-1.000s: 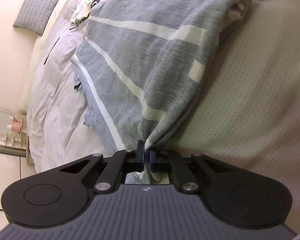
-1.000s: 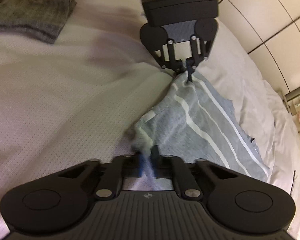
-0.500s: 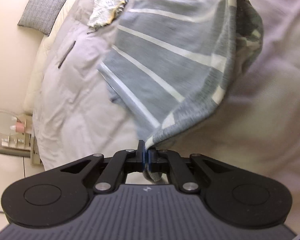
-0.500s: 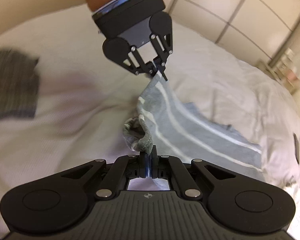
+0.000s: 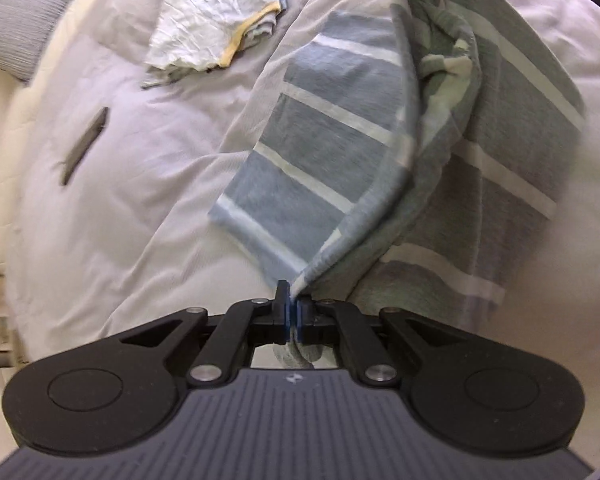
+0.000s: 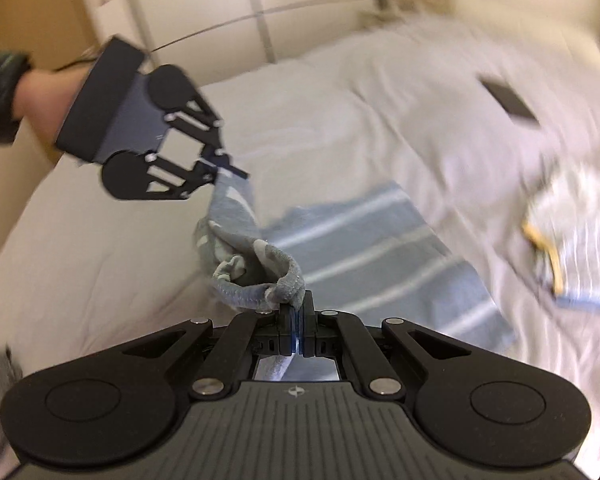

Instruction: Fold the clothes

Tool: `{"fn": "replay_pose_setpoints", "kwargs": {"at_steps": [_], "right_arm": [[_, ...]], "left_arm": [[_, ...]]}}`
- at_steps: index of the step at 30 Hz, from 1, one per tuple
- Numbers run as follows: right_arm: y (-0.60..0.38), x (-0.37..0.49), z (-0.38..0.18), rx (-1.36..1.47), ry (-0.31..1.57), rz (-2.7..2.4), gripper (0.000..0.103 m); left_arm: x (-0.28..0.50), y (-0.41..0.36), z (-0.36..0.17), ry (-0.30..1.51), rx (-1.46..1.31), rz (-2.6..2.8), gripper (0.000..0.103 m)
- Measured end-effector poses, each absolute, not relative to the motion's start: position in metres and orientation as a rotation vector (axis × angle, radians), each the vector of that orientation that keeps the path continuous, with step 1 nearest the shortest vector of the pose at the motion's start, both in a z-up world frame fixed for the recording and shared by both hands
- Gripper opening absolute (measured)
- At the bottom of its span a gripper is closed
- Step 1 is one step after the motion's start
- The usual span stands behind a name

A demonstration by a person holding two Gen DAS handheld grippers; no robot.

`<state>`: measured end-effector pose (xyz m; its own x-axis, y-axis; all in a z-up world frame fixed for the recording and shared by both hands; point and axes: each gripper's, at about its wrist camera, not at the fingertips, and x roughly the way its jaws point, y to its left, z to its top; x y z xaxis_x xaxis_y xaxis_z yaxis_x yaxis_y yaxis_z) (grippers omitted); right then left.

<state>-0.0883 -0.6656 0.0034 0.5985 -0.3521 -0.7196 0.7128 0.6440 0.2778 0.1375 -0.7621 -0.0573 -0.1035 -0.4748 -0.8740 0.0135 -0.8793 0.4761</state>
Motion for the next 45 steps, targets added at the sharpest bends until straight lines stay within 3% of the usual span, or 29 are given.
{"fn": "replay_pose_setpoints", "kwargs": {"at_steps": [9, 19, 24, 26, 33, 36, 39, 45], "right_arm": [[-0.752, -0.170, -0.067, 0.931, 0.630, -0.718, 0.000], [-0.766, -0.200, -0.088, 1.056, 0.580, -0.768, 0.000], [-0.766, -0.208, -0.099, 1.110, 0.572, -0.810, 0.000], [-0.767, -0.211, -0.102, 1.132, 0.568, -0.836, 0.000], [-0.764, -0.217, -0.099, 1.134, 0.572, -0.906, 0.016], [-0.762, -0.220, -0.098, 1.142, 0.569, -0.930, 0.019], [-0.762, -0.220, -0.098, 1.146, 0.571, -0.941, 0.028], [-0.766, -0.215, -0.098, 1.132, 0.582, -0.936, 0.029]], "left_arm": [[0.079, -0.853, -0.107, -0.421, 1.992, -2.135, 0.001], [0.061, -0.889, -0.128, -0.385, 2.035, -2.198, 0.002], [0.069, -0.912, -0.126, -0.205, 1.898, -2.156, 0.014], [0.080, -0.921, -0.118, -0.129, 1.823, -2.117, 0.014], [0.136, -0.936, -0.088, 0.119, 1.634, -1.973, 0.016], [0.153, -0.930, -0.085, 0.250, 1.573, -1.953, 0.026], [0.159, -0.925, -0.089, 0.355, 1.526, -1.956, 0.027], [0.151, -0.931, -0.100, 0.511, 1.395, -1.984, 0.027]]}}
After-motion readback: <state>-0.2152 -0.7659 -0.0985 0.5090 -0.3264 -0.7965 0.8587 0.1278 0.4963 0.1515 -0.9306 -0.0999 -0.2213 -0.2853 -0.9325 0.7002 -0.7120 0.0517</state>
